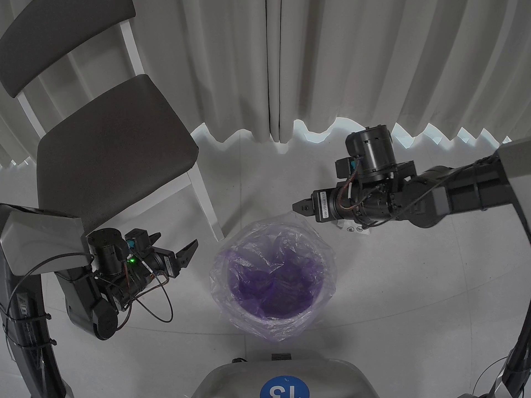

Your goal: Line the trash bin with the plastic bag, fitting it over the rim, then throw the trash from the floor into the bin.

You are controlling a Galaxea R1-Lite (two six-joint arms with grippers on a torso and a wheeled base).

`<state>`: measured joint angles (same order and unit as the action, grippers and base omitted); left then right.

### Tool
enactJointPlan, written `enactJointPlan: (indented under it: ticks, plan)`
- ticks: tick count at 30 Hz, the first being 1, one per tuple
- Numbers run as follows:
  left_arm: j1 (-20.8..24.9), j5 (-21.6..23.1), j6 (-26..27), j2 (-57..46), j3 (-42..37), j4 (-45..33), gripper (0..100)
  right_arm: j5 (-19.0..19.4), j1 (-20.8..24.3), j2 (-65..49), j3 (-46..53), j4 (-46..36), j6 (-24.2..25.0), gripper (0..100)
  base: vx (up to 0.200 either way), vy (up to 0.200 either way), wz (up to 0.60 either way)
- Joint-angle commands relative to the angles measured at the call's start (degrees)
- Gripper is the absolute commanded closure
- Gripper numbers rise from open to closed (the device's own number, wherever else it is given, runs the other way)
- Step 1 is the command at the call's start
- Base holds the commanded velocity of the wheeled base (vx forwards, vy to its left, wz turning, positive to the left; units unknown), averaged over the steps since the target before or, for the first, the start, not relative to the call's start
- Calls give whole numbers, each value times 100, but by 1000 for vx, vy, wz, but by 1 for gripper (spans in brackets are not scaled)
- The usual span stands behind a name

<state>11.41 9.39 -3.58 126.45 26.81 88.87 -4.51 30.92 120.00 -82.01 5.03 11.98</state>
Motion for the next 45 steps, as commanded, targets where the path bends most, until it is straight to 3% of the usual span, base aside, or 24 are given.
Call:
enactJointPlan:
  ticks: [1, 4, 20, 31, 45]
  plan:
    - [10, 142, -134, -332, -457, 113, 0, 3, -68, 1104, -1125, -565, -170, 0, 0, 0, 0]
    - [-16, 134, -134, -262, -457, 113, 0, 3, -94, 1464, -1705, -767, -232, 0, 0, 0, 0]
    - [-113, 134, -134, -59, -396, 113, 0, 12, -314, 2589, -2751, -820, -337, 0, 0, 0, 0]
    - [-113, 134, -125, 37, -369, 113, 0, 12, -560, 3099, -3181, -873, -363, 0, 0, 0, 0]
    - [116, 142, -134, 899, 44, 113, 0, 12, -578, 3653, -3259, -811, -346, 0, 0, 0, 0]
